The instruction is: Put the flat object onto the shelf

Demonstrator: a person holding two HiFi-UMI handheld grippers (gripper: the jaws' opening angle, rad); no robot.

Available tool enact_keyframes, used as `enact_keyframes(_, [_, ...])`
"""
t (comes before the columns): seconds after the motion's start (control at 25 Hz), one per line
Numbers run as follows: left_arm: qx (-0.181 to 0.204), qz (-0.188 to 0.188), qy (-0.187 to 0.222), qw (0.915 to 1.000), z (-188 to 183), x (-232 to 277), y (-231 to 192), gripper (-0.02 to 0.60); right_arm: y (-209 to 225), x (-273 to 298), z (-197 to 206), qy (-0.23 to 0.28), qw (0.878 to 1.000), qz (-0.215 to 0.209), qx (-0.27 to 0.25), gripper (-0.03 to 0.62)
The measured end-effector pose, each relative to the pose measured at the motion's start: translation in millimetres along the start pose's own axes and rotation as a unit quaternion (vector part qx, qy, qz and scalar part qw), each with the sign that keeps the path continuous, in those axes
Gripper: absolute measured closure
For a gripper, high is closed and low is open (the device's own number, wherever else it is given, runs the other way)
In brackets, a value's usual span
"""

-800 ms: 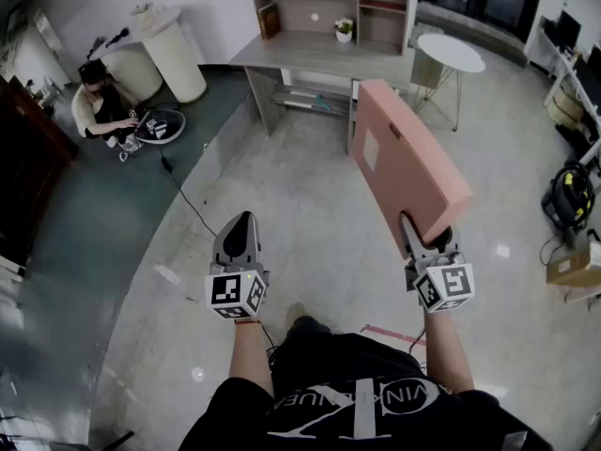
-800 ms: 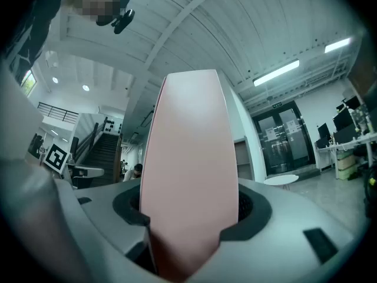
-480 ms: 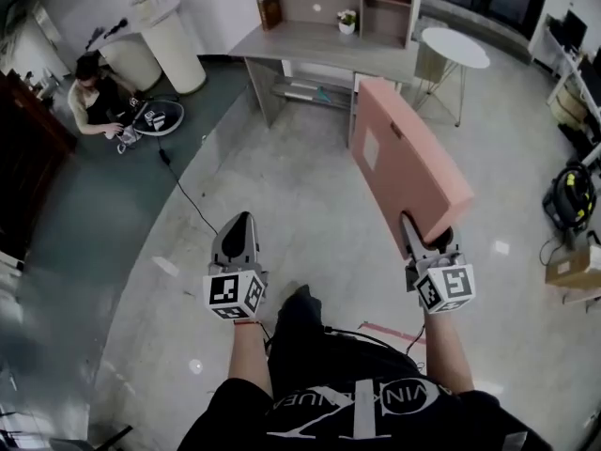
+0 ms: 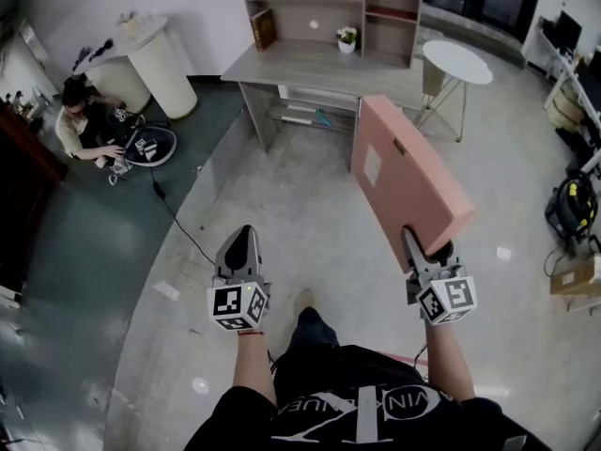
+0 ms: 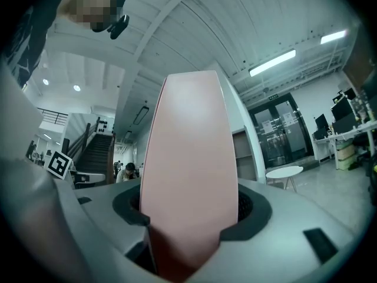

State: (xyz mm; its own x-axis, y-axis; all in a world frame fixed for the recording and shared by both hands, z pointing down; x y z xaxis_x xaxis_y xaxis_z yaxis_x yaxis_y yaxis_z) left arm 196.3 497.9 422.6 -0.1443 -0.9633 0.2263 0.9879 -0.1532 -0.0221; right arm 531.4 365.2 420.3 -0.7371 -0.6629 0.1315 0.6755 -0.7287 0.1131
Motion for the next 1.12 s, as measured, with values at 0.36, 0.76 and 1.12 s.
enact_keyframes(0.36, [0.011,0.036,-0.006,0.9993,-45,120,-107,0.572,-18,140,-24,-0.004,0.999,0.028,0.018,0.295])
enact_keyframes(0.76, [-0.012,0.056,-0.019,0.9982,-48,197,-192,0.572,-42,244,-33,-0.025,0.998,0.044,0.022,0.295])
enact_keyframes(1.12, [-0.022,0.056,-0.025,0.9978,-38,213,-194,0.572,-31,255,-23,-0.027,0.998,0.039,0.036,0.295])
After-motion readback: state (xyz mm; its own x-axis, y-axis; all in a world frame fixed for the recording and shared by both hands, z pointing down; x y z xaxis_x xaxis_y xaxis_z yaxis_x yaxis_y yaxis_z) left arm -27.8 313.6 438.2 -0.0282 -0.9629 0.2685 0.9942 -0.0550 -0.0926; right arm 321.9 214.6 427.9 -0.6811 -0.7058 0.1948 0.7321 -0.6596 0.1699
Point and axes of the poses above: the fingertips, and each gripper's own axes: x forward along the fingers, y to its right, z out of its underside, the point moved 3 cm from there along -x, backward along the fingers, and after that the axes turned 13 degrees about -y, right-handed, at the moved point
